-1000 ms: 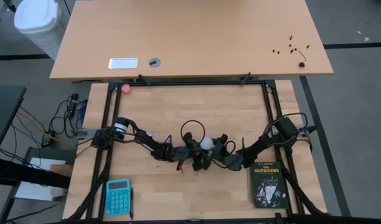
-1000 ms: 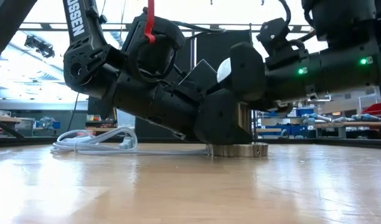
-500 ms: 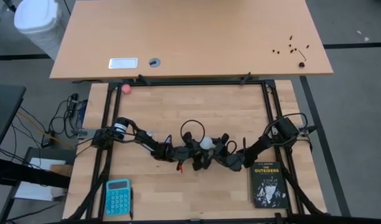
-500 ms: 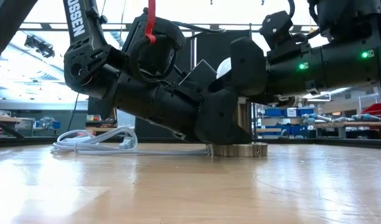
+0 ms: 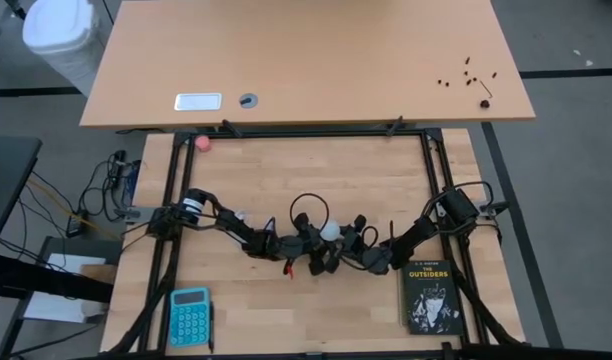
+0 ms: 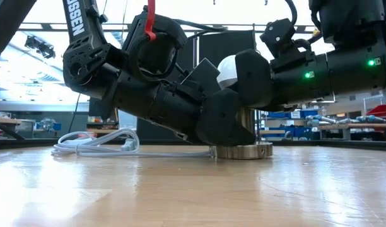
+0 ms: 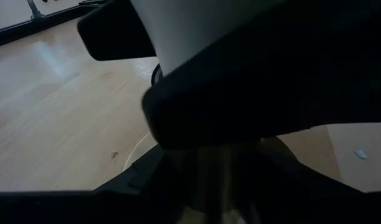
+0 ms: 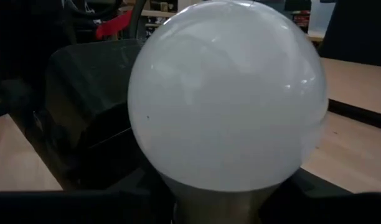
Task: Screw lightbulb
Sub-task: Remove the white lightbulb from the silver lamp
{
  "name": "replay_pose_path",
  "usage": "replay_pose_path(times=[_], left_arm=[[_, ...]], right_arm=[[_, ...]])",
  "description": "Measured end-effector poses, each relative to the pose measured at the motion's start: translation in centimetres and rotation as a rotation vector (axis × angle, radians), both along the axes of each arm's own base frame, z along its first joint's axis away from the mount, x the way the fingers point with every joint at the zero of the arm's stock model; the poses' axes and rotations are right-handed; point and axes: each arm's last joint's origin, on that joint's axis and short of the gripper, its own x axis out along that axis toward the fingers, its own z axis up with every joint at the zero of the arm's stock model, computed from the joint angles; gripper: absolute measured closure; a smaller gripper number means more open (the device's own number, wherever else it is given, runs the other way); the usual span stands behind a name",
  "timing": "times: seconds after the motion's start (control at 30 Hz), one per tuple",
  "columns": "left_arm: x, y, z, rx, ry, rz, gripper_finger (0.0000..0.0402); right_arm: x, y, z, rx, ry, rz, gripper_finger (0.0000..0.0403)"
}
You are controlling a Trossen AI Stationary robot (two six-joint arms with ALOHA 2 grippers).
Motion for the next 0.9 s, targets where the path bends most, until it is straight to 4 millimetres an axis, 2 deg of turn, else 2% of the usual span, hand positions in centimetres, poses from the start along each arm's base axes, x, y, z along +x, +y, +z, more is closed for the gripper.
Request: replay_pose_path(times=[0.17,0.5,0.73,0.9], left_arm=[[0.0,0.0,0.0,-0.003,-0.002,-0.005,0.0205],[0.0,0.0,-0.1,0.001,0.007,-0.008,0.0205],[0.0,-0.1,0.0,0.0,0.008,-0.025,0.0205],[0.0,-0.1,0.0,0.001,0.008,-0.024,0.0205]], right_arm=[[-0.7,-0.3,-0.1,0.018,-0.028,0.036,0.023],[-1.6,-1.9,-0.6,0.04,-0.034,0.246,0.0233],[-2.8,-3.4,-0.9,0.039,-0.042,0.433,0.0234],[-2.9,-4.9,-1.0,0.031,-0.031,0.584,0.0235]])
